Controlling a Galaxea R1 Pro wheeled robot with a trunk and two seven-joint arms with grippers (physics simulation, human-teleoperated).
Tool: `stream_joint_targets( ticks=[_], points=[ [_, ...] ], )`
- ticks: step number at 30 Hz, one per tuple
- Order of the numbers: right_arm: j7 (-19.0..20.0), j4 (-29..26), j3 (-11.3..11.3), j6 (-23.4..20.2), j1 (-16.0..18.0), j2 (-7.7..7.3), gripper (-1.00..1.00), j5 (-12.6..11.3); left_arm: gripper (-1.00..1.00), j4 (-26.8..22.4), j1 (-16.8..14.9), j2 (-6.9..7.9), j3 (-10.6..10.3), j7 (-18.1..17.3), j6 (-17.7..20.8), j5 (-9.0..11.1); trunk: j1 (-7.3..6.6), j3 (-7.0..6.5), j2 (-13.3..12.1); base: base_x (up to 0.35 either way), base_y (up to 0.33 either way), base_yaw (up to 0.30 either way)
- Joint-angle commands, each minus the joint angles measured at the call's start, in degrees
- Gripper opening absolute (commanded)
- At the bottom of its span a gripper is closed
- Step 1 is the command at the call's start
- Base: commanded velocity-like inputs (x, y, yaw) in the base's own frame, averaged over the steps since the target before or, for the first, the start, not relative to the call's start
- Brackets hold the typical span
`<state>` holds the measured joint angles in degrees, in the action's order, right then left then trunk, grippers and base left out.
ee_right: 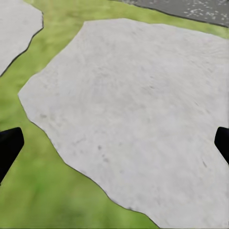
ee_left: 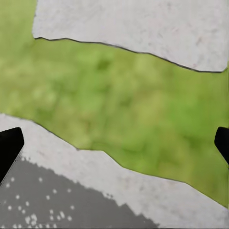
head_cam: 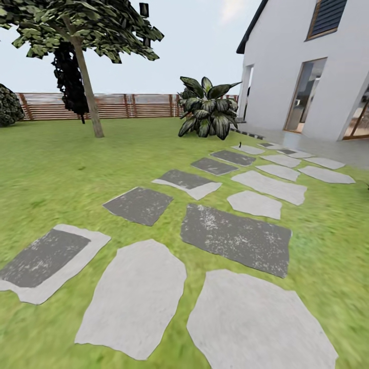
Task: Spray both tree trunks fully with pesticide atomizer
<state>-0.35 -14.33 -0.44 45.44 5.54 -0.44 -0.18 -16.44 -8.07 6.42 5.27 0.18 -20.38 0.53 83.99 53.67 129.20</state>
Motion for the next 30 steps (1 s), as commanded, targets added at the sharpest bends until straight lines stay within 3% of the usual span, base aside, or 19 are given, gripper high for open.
stream_joint_targets(
  ticks=[1,18,30],
  points=[
    [0.0,0.0,0.0,0.0,0.0,0.0,1.0,0.0,1.0,0.0,0.0,0.0,0.0,0.0,0.0,0.0,0.0,0.0,0.0,0.34,0.0,-0.005],
    [0.0,0.0,0.0,0.0,0.0,0.0,1.0,0.0,1.0,0.0,0.1,0.0,0.0,0.0,0.0,0.0,0.0,0.0,0.0,0.34,0.0,-0.003],
    [0.0,0.0,0.0,0.0,0.0,0.0,1.0,0.0,1.0,0.0,0.1,0.0,0.1,0.0,0.0,0.0,0.0,0.0,0.0,0.34,0.0,-0.151]
  ],
)
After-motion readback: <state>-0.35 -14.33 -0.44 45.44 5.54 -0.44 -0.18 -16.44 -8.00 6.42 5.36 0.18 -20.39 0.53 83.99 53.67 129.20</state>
